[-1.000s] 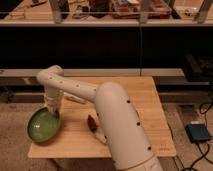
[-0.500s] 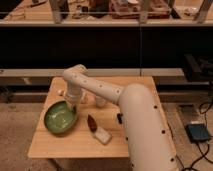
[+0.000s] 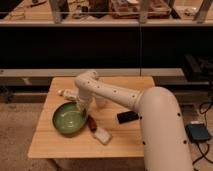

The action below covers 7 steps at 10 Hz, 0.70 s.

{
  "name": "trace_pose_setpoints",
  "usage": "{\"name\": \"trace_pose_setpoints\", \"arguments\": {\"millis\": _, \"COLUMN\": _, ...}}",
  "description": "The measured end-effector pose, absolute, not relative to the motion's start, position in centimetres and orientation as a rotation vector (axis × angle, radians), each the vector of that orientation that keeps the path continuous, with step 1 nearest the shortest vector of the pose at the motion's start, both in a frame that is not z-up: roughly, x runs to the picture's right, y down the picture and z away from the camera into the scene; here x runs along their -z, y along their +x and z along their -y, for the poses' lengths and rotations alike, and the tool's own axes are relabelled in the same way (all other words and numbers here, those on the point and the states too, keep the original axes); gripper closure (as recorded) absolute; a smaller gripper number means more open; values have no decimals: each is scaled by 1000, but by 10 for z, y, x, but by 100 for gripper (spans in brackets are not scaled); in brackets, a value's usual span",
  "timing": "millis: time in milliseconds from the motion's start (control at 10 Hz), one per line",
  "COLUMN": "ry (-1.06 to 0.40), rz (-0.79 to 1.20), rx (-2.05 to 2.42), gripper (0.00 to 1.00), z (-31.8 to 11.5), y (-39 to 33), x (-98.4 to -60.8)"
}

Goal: Drag the ceramic bowl in a circle

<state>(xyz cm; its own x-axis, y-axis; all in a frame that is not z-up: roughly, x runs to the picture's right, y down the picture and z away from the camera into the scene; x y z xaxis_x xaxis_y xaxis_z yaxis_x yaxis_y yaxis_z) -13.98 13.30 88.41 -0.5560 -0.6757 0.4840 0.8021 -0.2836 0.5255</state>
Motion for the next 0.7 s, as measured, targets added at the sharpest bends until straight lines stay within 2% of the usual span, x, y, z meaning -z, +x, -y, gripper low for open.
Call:
{"name": "trace_pose_setpoints", "arguments": {"millis": 200, "ry": -195, "rz": 908, "rx": 1984, "gripper": 100, "z": -153, "y": -142, "x": -861}}
{"name": "trace_pose_setpoints", "arguments": {"millis": 700, "ry": -185, "rz": 887, "rx": 2045, "gripper": 100, "z": -180, "y": -146, "x": -834}}
